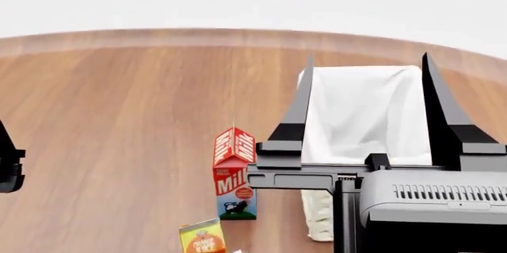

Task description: Pick up the alphabet soup and the tomato sauce, and put them in the basket.

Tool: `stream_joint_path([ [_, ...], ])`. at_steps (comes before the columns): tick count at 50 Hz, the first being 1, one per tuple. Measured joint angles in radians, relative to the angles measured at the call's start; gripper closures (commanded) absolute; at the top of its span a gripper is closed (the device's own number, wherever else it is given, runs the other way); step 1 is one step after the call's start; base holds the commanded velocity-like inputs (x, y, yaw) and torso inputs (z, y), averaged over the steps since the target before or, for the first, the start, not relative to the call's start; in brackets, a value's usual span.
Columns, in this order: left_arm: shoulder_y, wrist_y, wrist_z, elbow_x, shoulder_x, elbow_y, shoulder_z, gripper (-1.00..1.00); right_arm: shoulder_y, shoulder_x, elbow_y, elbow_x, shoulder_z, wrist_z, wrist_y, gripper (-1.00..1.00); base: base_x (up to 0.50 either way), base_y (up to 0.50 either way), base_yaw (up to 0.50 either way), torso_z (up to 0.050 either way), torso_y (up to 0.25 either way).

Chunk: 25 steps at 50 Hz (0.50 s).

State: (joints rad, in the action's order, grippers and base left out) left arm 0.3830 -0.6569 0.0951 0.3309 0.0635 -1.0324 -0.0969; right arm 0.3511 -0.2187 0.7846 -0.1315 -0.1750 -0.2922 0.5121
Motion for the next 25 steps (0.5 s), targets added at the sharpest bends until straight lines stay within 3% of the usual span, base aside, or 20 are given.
stream_joint_path([
  [25,-0.008,0.009,-0.020,-0.018,0.009,0.008,-0.008,-1.00,-0.005,-0.011,-0.007,-0.009,-0.012,-0.012,-0.010,-1.00,0.29,0.01,0.00,0.000,0.000],
])
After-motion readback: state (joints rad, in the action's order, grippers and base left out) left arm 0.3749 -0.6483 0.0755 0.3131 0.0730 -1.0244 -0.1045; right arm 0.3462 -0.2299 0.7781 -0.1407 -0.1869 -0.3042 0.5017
